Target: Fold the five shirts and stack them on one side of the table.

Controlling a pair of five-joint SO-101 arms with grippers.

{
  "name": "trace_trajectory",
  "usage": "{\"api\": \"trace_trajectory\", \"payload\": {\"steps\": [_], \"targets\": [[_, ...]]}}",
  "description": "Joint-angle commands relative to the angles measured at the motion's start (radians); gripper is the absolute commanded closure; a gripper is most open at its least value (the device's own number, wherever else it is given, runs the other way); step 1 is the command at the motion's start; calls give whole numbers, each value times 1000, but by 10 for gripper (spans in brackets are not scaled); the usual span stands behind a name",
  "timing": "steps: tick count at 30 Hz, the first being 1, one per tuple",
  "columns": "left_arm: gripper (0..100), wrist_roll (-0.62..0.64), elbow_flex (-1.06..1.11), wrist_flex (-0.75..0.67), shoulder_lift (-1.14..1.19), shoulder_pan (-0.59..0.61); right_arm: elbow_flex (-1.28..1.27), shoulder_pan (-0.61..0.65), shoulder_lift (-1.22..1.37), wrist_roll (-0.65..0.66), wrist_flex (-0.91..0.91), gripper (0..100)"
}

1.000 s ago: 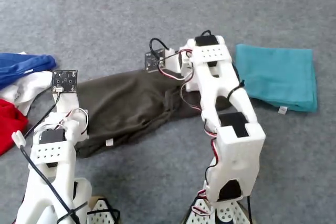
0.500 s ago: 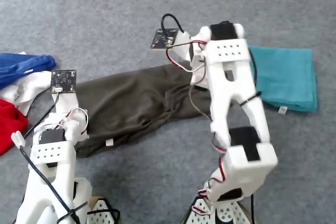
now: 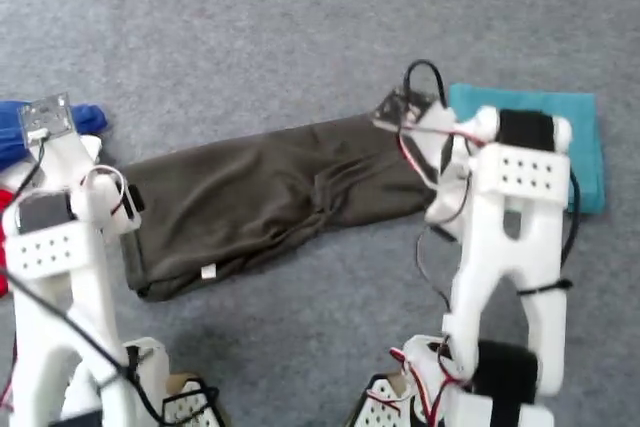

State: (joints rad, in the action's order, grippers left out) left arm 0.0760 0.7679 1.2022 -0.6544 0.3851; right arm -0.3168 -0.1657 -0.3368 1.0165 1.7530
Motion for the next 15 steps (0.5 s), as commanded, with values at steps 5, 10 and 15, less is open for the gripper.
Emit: {"api": "trace_trajectory", "payload": {"steps": [5,10,15], "targets": [[779,2,-193,37,373,124,-104,-11,-125,-11,0,984],[770,-2,-275,37,552,153,-105,-11,-125,-14,3,984],[765,2,-325,18,678,137,-105,-11,-125,-14,3,984]]}}
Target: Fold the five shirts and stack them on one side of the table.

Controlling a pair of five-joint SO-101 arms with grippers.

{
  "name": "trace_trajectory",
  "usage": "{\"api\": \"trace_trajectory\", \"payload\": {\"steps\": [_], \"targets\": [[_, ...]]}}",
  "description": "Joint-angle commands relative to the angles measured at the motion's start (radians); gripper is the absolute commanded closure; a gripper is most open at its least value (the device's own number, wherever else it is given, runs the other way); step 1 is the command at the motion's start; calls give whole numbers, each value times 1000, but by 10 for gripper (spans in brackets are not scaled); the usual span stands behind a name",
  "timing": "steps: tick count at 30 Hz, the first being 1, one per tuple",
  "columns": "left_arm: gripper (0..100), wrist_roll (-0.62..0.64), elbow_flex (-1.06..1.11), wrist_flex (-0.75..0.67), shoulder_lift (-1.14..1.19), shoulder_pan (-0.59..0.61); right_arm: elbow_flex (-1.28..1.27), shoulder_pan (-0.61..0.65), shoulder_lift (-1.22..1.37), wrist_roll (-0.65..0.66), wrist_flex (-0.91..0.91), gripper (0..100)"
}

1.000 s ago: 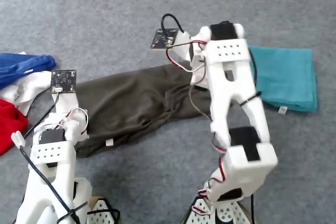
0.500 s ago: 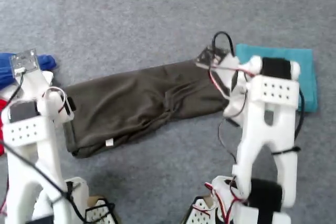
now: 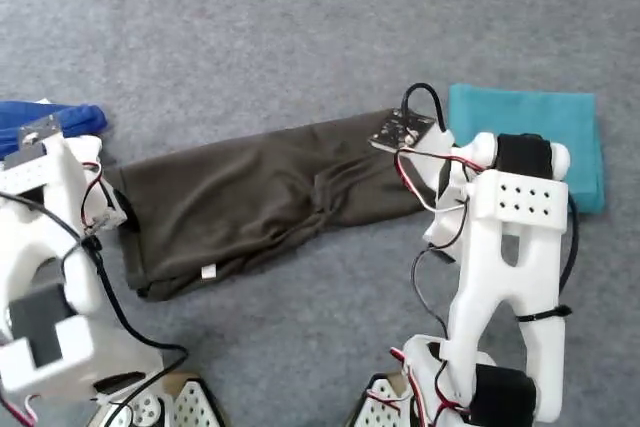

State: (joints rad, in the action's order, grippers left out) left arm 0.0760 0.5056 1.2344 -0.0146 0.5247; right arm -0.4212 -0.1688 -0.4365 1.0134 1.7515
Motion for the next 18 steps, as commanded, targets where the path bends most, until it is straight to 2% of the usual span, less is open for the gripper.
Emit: {"api": "trace_trajectory", "payload": {"steps": [1,9,16,18], "targets": [[765,3,-62,-32,55,-7,-1,-8,-25,-11,5,984],[774,9,-68,-69,215,-30,-1,-8,-25,-11,2,984],[964,5,-117,-68,292,-39,-1,-8,-31,-11,2,984],[970,2,-117,-63,296,-41,2,-8,-31,-11,2,984]]}}
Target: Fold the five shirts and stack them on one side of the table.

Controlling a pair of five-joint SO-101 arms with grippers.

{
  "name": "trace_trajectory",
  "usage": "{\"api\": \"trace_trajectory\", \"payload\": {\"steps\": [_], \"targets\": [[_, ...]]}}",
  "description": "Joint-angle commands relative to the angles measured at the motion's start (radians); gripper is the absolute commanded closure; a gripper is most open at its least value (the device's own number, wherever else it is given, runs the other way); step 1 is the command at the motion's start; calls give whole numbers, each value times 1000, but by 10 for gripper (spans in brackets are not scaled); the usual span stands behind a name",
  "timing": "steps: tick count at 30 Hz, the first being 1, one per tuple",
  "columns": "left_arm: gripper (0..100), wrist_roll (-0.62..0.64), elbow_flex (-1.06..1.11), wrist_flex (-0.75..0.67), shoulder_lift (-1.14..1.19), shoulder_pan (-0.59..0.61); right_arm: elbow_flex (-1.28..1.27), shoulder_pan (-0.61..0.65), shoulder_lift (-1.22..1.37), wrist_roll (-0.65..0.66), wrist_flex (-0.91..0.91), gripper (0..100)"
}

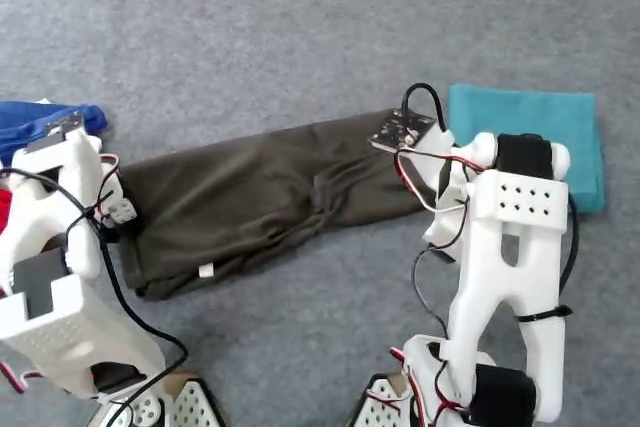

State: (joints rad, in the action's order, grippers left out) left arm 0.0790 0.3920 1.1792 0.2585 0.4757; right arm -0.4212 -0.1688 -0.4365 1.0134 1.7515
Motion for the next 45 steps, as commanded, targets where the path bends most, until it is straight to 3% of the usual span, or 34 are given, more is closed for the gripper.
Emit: {"api": "trace_trajectory", "payload": {"steps": [1,6,13,18,22,30,38,45], "targets": [[971,-2,-4,5,23,12,4,-8,-31,-11,2,984],[972,-2,-48,18,-44,-7,4,-8,-31,-11,-2,984],[972,-18,-68,124,-371,-28,7,-9,-33,-11,-15,984],[972,-12,-62,189,-545,-199,53,-15,-33,-11,-34,984],[971,69,-70,187,-578,-369,117,-15,-33,-12,-34,984],[971,163,-87,37,-577,-579,165,-51,-33,-12,-57,984],[971,304,-130,-127,-575,-771,263,-192,-33,20,-97,984],[972,304,-340,-166,-451,-963,378,-264,-35,-84,-333,984]]}}
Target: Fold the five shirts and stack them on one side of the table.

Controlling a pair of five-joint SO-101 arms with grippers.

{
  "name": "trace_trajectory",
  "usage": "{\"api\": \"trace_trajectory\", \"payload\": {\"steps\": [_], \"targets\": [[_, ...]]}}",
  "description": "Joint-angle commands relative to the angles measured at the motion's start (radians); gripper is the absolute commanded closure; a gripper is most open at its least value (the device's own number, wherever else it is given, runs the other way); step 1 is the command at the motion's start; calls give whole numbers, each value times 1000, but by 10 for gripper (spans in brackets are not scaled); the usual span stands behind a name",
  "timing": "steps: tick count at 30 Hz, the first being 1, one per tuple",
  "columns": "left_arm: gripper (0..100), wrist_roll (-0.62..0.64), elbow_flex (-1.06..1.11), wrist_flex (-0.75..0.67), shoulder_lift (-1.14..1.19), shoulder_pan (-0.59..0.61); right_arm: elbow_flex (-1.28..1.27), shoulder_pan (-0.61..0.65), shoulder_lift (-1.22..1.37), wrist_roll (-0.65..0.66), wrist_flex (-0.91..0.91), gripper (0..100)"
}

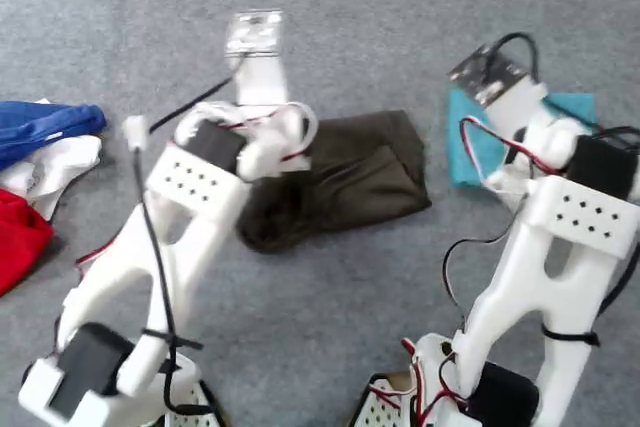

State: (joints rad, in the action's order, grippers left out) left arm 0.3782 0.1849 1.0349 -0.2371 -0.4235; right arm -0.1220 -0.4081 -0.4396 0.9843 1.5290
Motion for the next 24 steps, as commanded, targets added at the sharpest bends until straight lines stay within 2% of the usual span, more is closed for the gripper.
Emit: {"api": "trace_trajectory", "payload": {"steps": [1,8,12,21,24], "targets": [[972,5,-177,-18,89,-85,99,-25,-31,-81,-149,984],[972,5,-473,-12,425,-193,189,-71,-31,-143,-269,984],[971,6,-639,69,563,-232,206,-120,-31,-140,-269,984],[968,48,-875,140,772,-254,214,-189,-30,-107,-285,984],[867,71,-929,209,801,-249,211,-184,-22,-101,-287,984]]}}
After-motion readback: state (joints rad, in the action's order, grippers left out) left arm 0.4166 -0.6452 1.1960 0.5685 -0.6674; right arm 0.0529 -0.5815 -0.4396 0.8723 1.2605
